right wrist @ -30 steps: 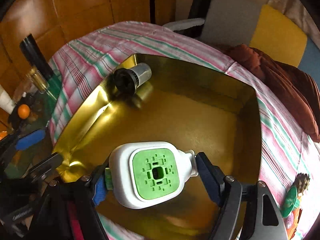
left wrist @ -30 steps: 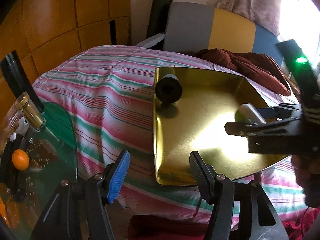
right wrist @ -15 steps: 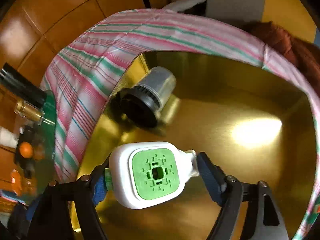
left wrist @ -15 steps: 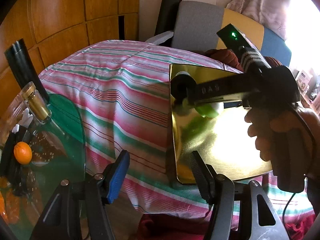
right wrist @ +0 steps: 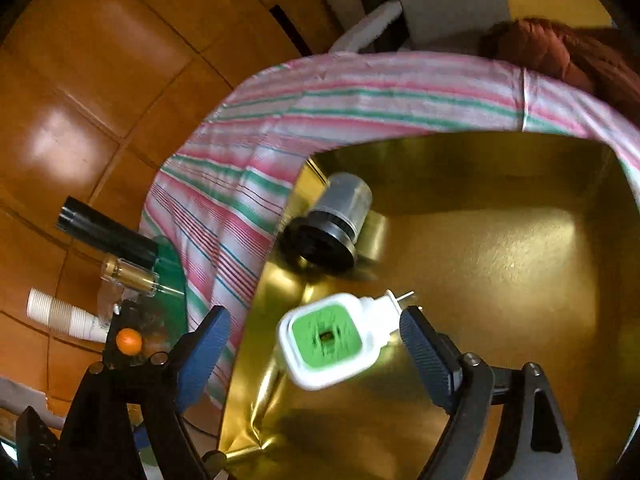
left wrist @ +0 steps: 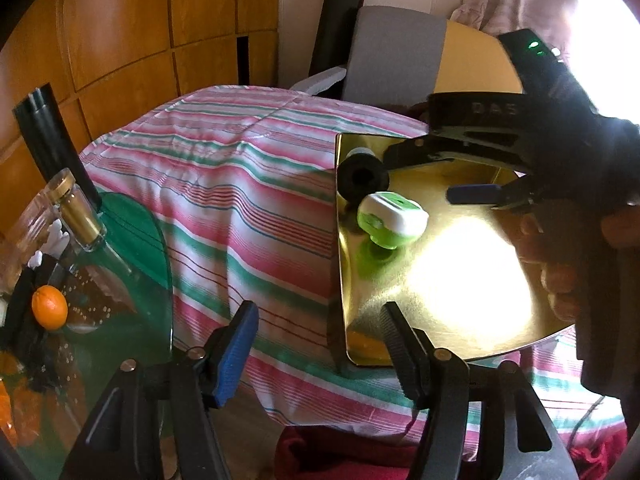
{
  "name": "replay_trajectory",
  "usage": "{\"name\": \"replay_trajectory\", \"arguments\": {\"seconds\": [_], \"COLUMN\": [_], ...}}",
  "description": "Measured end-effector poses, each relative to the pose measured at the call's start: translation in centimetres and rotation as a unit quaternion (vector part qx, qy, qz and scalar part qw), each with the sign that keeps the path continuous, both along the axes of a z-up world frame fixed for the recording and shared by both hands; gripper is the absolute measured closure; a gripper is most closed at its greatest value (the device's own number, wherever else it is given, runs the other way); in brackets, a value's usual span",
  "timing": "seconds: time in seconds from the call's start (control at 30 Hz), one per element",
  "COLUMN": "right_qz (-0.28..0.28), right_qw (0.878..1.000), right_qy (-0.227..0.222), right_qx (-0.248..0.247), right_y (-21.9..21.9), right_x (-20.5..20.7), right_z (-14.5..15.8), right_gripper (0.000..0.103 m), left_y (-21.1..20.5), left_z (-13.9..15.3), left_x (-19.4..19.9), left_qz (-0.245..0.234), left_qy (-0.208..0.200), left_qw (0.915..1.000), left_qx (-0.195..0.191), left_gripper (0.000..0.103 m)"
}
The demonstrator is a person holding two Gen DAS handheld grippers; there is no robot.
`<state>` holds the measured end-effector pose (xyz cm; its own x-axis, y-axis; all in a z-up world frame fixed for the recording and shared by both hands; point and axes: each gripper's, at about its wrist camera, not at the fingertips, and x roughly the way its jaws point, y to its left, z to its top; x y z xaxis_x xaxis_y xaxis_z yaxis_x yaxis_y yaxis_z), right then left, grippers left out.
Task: Organize rigid objects
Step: 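Place the white-green bottle beside the black cylinder and open the right gripper, then move both tools back toward the toy cluster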
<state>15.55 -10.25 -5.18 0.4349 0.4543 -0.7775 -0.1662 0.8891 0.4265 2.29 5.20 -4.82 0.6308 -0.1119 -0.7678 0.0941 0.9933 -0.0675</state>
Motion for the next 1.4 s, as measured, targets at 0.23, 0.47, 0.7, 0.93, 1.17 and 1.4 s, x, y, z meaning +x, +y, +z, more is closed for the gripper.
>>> {"name": "replay_trajectory", "arguments": {"seconds": [0.23, 0.47, 0.7, 0.93, 1.17, 1.4], "right_qz": [-0.008, -0.024, -0.086, -0.154, -0.244, -0.333], "right_qw": [0.995, 0.986, 0.968, 0.946, 0.936, 0.909], "right_qy": [-0.057, -0.1, -0.161, -0.206, -0.167, -0.142], "right_qx": [-0.086, -0.133, -0.172, -0.196, -0.193, -0.205], "right_y": [-1.6, -3.9, -7.4, -11.7, -18.8, -27.7], "right_x": [-3.9, -8.1, -12.6, -15.5, -16.9, -19.7], "right_z": [2.1, 3.4, 5.2, 6.9, 6.4, 6.8], "right_gripper": [0.015, 0.015, 0.015, 0.015, 0.023, 0.023], "left_y": [-0.3, -1.2, -2.5, -3.8, -6.3, -9.0], "left_z": [0.2, 0.7, 1.4, 1.9, 2.7, 3.0], "left_x": [-0.1, -0.5, -0.9, -1.0, -1.3, -1.0], "left_qz": [0.001, -0.013, -0.03, -0.047, -0.084, -0.119], "left_qy": [-0.001, -0.011, -0.022, -0.023, -0.037, -0.033], "left_qw": [1.0, 0.9998, 0.9992, 0.9986, 0.9956, 0.9922], "left_qx": [0.008, 0.01, 0.016, 0.011, 0.018, 0.015], "left_gripper": [0.034, 0.034, 0.034, 0.034, 0.034, 0.034]}}
